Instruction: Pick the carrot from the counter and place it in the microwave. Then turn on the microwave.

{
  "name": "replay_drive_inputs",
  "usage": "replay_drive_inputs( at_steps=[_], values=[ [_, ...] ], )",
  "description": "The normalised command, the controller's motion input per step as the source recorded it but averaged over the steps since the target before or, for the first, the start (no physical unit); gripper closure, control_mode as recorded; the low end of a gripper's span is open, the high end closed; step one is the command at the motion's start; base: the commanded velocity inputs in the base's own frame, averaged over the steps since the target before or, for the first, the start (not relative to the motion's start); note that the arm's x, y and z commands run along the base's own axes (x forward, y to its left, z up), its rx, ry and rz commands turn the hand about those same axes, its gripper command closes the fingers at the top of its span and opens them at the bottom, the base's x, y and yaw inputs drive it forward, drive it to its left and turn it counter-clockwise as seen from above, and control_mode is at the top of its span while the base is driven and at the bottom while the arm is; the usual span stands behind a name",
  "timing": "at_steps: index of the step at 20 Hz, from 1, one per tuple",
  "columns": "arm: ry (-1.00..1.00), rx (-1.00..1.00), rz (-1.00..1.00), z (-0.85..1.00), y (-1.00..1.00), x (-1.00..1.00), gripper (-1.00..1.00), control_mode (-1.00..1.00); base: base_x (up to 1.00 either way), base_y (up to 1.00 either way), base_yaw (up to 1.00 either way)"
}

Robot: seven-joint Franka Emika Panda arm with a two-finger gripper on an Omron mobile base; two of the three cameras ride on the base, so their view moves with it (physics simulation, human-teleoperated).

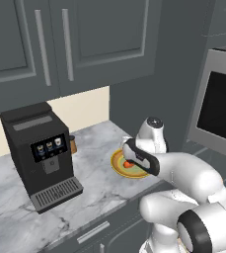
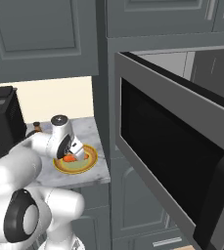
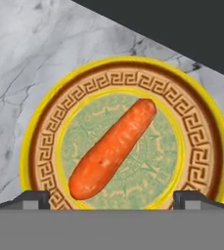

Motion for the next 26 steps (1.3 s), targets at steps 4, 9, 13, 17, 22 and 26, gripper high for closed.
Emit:
replay_drive_inputs(
  at_steps=[4,9,13,17,22,26],
  values=[
    [0.04,0.01,-0.01,-0.25,0.05,0.16,-1.00,-1.00,0.00,0.00,0.00],
    [0.04,0.01,-0.02,-0.22,0.02,0.14,-1.00,-1.00,0.00,0.00,0.00],
    [0.03,0.01,-0.02,-0.23,0.01,0.11,-1.00,-1.00,0.00,0.00,0.00],
    [0.01,0.01,-0.02,-0.22,0.02,0.10,-1.00,-1.00,0.00,0.00,0.00],
    [0.01,0.01,-0.02,-0.23,0.03,0.10,-1.00,-1.00,0.00,0.00,0.00],
    [0.01,0.01,-0.02,-0.23,0.03,0.09,-1.00,-1.00,0.00,0.00,0.00]
  ],
)
